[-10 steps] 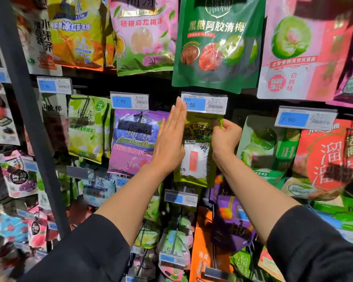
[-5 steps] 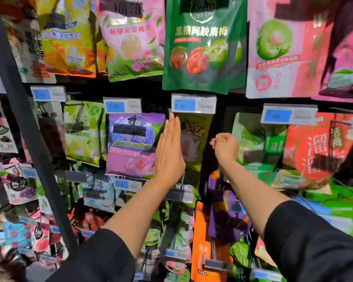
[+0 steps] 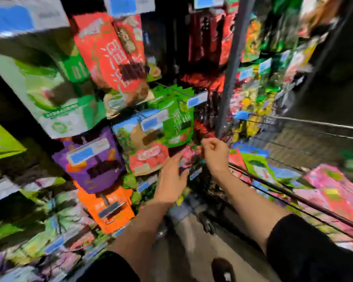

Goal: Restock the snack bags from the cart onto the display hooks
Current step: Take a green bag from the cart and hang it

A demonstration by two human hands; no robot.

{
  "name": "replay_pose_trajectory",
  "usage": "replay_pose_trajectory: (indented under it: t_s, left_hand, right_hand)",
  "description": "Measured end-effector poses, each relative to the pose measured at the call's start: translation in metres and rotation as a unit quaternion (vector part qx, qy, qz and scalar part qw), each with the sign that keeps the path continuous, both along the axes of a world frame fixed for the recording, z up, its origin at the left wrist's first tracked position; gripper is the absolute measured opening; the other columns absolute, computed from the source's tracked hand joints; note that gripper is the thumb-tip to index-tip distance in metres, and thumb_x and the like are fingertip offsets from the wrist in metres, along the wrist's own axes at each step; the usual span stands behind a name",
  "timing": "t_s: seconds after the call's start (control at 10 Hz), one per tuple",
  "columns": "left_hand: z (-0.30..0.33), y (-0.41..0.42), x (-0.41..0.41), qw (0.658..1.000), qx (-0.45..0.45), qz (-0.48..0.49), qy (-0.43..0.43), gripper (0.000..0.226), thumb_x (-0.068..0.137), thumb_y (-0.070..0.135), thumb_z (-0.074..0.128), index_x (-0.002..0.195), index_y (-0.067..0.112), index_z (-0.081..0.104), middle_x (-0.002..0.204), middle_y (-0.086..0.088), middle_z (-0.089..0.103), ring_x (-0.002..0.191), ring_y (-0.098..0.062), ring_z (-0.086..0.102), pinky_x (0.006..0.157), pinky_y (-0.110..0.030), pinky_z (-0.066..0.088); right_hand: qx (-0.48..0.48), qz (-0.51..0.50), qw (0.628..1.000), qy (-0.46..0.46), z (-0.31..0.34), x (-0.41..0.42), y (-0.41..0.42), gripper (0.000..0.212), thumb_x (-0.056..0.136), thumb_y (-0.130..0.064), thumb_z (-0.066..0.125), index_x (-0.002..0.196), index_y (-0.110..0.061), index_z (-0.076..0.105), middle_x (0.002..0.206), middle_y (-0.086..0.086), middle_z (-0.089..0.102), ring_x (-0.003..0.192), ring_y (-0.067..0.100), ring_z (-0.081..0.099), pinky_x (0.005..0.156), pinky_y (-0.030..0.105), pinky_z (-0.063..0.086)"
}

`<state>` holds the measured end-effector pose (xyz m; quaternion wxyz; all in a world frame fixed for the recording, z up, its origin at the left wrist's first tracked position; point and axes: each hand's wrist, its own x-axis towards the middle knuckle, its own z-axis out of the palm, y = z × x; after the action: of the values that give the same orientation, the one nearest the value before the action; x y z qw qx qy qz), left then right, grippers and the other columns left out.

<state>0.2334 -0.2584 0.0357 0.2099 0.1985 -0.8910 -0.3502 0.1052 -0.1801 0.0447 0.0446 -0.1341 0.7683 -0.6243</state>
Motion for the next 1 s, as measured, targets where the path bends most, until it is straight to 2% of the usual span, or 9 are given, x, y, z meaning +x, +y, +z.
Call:
replay_pose_trajectory:
  t_s: [0.2,0.3,0.4,0.5,0.6,0.7,0.8,0.9,1.0]
  left_hand:
    - [-0.035,0.089,-0.112,0.989,0.030,-0.121,-0.078,0.054,0.083,0.022,0.054,0.131,-0.004,0.051,0.131,-0.022,0.055,0.123,-0.034,0.052,0.102,-0.024,0.027]
    - [-0.046,0.116,-0.172,0.981,0.050,-0.152,-0.111,0.046,0.086,0.011,0.059,0.130,-0.001,0.053,0.125,-0.022,0.058,0.117,-0.036,0.055,0.099,-0.033,0.034]
    - [-0.057,0.133,-0.233,0.964,0.098,-0.184,-0.168,0.059,0.075,0.019,0.053,0.133,0.014,0.049,0.126,-0.020,0.055,0.113,-0.038,0.057,0.095,-0.053,0.047]
    - [-0.075,0.147,-0.283,0.962,0.078,-0.147,-0.218,0.058,0.084,0.025,0.057,0.137,0.008,0.044,0.132,-0.022,0.051,0.119,-0.039,0.052,0.099,-0.051,0.045]
    - [-0.097,0.155,-0.319,0.954,0.081,-0.120,-0.262,0.051,0.087,0.016,0.061,0.134,0.004,0.046,0.131,-0.020,0.054,0.117,-0.035,0.054,0.098,-0.047,0.046]
    - [-0.137,0.151,-0.341,0.939,0.082,-0.095,-0.320,0.043,0.091,0.020,0.058,0.130,0.002,0.049,0.129,-0.019,0.055,0.116,-0.034,0.054,0.101,-0.048,0.042]
    - [-0.170,0.148,-0.346,0.927,0.120,-0.052,-0.351,0.057,0.080,0.033,0.068,0.126,0.003,0.052,0.121,-0.012,0.060,0.109,-0.029,0.057,0.091,-0.036,0.044]
    - [-0.185,0.152,-0.347,0.910,0.268,0.009,-0.315,0.043,0.073,0.014,0.069,0.113,0.002,0.056,0.097,-0.018,0.064,0.085,-0.032,0.063,0.061,-0.027,0.049]
    - [-0.196,0.155,-0.355,0.886,0.350,0.049,-0.299,0.018,0.082,0.005,0.068,0.096,0.008,0.057,0.080,-0.014,0.063,0.069,-0.021,0.064,0.052,-0.020,0.050]
  right_hand:
    - [0.009,-0.134,0.989,-0.061,-0.054,-0.116,0.131,0.035,0.082,-0.020,0.052,0.048,-0.022,0.063,0.049,-0.005,0.059,0.058,0.029,0.063,0.061,0.044,0.052]
    - [0.051,-0.186,0.976,-0.101,-0.061,-0.169,0.183,0.039,0.080,-0.014,0.051,0.042,-0.017,0.057,0.045,-0.004,0.058,0.056,0.024,0.060,0.064,0.042,0.052]
    - [0.082,-0.202,0.967,-0.131,-0.067,-0.217,0.216,0.036,0.083,-0.008,0.049,0.048,-0.015,0.058,0.036,-0.007,0.053,0.041,0.003,0.052,0.052,0.022,0.044]
    - [0.143,-0.211,0.951,-0.175,-0.089,-0.255,0.236,0.038,0.089,-0.006,0.051,0.053,-0.018,0.046,0.051,0.003,0.053,0.050,0.013,0.051,0.058,0.027,0.045]
    - [0.214,-0.167,0.939,-0.211,-0.163,-0.296,0.250,0.030,0.085,-0.017,0.053,0.056,-0.012,0.045,0.071,0.016,0.053,0.072,0.023,0.051,0.067,0.037,0.044]
    - [0.282,-0.069,0.923,-0.253,-0.180,-0.298,0.249,0.021,0.093,-0.012,0.051,0.086,0.000,0.066,0.090,0.029,0.061,0.089,0.030,0.061,0.067,0.029,0.039]
    - [0.282,0.011,0.923,-0.262,-0.196,-0.300,0.240,0.016,0.090,-0.006,0.055,0.089,0.008,0.063,0.091,0.030,0.061,0.097,0.037,0.060,0.066,0.030,0.040]
    - [0.259,0.066,0.930,-0.254,-0.220,-0.296,0.230,0.018,0.079,-0.019,0.066,0.084,-0.003,0.061,0.074,0.010,0.054,0.077,0.016,0.054,0.064,0.030,0.036]
    - [0.203,0.066,0.939,-0.268,-0.228,-0.293,0.221,0.031,0.083,-0.015,0.073,0.110,-0.005,0.061,0.093,0.001,0.058,0.077,0.006,0.053,0.078,0.026,0.040]
